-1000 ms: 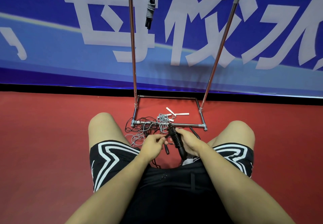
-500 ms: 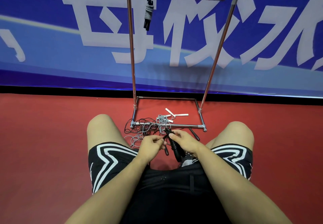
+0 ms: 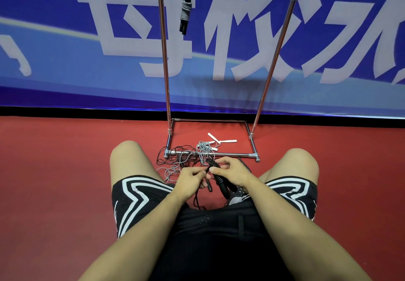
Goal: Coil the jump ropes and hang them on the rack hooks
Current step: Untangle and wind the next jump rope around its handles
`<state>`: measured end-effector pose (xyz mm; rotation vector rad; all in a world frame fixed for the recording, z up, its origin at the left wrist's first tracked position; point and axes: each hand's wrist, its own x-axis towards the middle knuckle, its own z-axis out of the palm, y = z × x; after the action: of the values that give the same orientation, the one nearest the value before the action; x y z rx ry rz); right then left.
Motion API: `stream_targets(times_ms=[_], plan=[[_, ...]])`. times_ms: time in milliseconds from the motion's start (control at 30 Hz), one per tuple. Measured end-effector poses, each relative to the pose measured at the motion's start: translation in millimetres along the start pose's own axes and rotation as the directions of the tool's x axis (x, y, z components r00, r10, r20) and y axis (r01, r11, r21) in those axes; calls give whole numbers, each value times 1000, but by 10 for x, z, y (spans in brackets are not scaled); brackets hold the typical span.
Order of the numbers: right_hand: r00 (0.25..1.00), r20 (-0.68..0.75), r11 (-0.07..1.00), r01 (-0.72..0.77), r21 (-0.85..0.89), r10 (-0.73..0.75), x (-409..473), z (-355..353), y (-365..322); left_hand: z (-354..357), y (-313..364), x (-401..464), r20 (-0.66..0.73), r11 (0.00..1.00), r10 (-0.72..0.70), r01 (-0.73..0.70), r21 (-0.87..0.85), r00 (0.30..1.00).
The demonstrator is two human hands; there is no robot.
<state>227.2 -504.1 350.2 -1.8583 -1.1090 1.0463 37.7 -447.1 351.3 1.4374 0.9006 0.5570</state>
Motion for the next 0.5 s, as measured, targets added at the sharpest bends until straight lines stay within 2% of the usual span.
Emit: stream_targets(times_ms=[200, 400, 500], plan=[[996, 80, 999, 30, 14, -31, -57, 9, -66, -19, -31, 13, -25, 998, 17, -16, 64, 1000], [992, 129, 992, -22, 122, 6, -119, 19, -105, 14, 50, -34, 32, 999, 47, -47, -19, 998], [988, 156, 989, -19, 147, -4, -132, 28, -117, 41, 66, -33, 49, 998, 6, -3, -55, 999]])
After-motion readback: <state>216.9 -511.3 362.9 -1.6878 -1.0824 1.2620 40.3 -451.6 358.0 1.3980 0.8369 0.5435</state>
